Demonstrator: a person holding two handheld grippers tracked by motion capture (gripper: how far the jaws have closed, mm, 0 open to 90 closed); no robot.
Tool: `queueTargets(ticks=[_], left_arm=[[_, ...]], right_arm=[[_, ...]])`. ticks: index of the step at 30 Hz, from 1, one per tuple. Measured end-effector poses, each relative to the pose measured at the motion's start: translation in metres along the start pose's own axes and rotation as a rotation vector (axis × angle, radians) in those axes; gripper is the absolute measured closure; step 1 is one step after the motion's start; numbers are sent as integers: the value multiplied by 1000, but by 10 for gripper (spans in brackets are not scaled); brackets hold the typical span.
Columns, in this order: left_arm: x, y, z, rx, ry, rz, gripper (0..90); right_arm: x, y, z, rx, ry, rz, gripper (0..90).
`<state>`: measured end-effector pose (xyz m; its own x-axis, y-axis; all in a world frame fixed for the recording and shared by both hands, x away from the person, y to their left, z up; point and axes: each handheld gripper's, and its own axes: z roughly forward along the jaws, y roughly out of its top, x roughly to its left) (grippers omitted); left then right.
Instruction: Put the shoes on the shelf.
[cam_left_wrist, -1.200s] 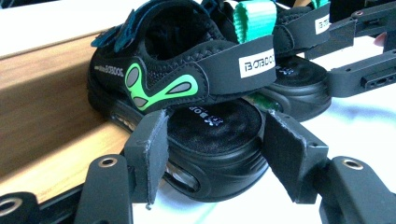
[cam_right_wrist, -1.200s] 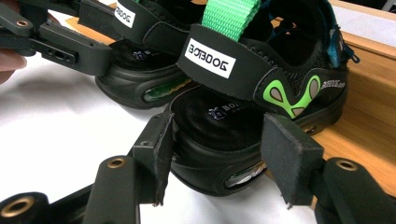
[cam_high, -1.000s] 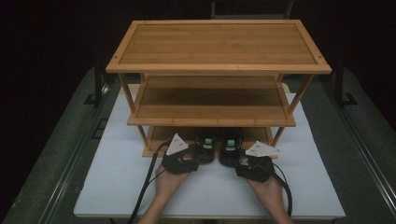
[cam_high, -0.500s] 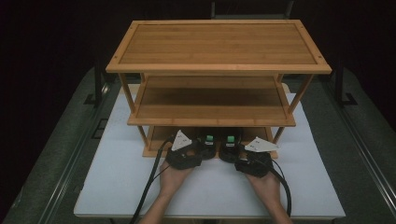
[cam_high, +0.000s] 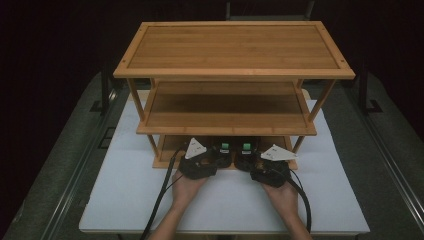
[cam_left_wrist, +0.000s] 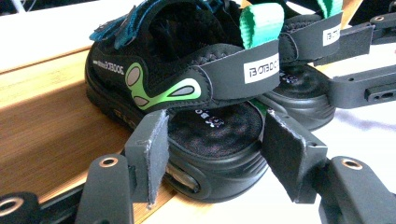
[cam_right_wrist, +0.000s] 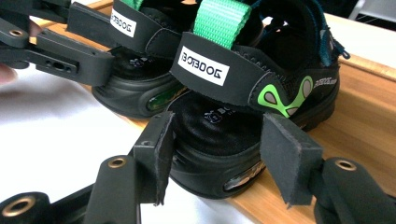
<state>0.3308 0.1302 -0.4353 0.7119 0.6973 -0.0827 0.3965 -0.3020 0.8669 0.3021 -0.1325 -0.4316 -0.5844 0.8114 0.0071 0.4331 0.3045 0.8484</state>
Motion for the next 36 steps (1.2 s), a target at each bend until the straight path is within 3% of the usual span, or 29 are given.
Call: queueTargets(ticks=[12,36], left_arm=[[-1,1,4,0,8,-15,405],[1,6,17,23,51,3,403]], right_arm=[[-3,4,6,-4,-19,5,446],[-6,5,18,-3,-38,16,438]])
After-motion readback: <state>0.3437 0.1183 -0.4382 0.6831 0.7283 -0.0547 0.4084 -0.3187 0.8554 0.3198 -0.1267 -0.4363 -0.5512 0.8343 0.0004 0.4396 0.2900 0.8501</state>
